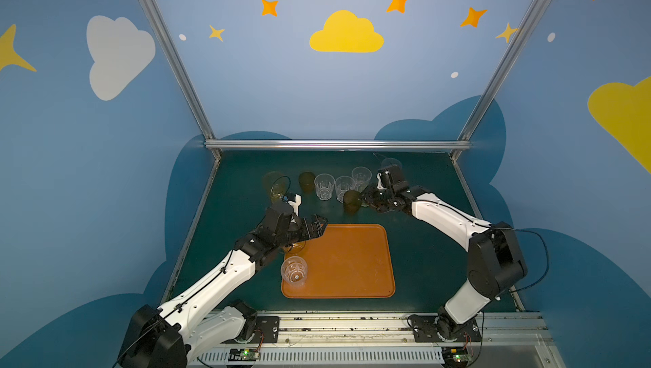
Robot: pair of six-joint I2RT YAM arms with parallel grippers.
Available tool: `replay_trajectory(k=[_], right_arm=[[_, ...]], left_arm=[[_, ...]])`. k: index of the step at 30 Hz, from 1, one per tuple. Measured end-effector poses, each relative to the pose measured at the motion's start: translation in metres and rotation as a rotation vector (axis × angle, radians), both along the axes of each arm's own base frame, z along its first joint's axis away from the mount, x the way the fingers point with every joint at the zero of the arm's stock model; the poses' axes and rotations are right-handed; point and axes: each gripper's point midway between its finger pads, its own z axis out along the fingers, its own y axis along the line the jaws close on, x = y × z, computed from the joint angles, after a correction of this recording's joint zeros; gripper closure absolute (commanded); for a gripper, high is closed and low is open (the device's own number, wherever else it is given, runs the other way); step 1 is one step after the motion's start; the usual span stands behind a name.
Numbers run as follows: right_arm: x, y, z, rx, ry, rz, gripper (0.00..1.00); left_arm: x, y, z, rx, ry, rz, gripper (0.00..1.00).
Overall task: Place the glasses into the tray
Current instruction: 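Hold left gripper by the tray while right gripper reaches toward the amber dotted glass, then close right gripper on the amber dotted glass lying beside the tray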
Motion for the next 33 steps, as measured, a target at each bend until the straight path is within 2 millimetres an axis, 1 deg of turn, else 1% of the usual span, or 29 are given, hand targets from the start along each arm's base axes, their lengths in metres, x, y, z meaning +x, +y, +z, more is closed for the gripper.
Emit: replay_trajectory(k=[3, 8, 10, 12, 21, 28, 30, 33], right_arm=[[0.001, -0.002, -0.006, -0.017, 0.011, -0.015, 0.65], [0.003, -0.001, -0.018, -0.031, 0.036, -0.019, 0.7], [0.005, 0.0, -0.023, -0.037, 0.046, -0.019, 0.75], [0.006, 0.002, -0.027, -0.039, 0.052, -0.02, 0.75], [0.016, 0.009, -0.031, -0.059, 0.048, -0.01, 0.77], [0.012, 0.012, -0.035, -0.093, 0.054, 0.0, 0.79], [0.01, 0.011, -0.037, -0.1, 0.059, 0.0, 0.82], [0.008, 0.012, -0.04, -0.111, 0.064, 0.006, 0.83]], left_arm=[[0.0, 0.0, 0.0, 0.0, -0.001, 0.001, 0.0], [0.001, 0.001, 0.0, 0.004, -0.004, 0.008, 0.0], [0.002, 0.002, 0.0, 0.006, -0.005, 0.012, 0.0], [0.002, 0.002, 0.0, 0.006, -0.004, 0.017, 0.0], [0.002, 0.002, 0.0, 0.008, -0.005, 0.02, 0.0], [0.002, 0.003, 0.002, 0.004, -0.011, 0.02, 0.0], [0.002, 0.003, 0.003, 0.003, -0.013, 0.02, 0.0], [0.002, 0.003, 0.003, 0.002, -0.013, 0.021, 0.0]])
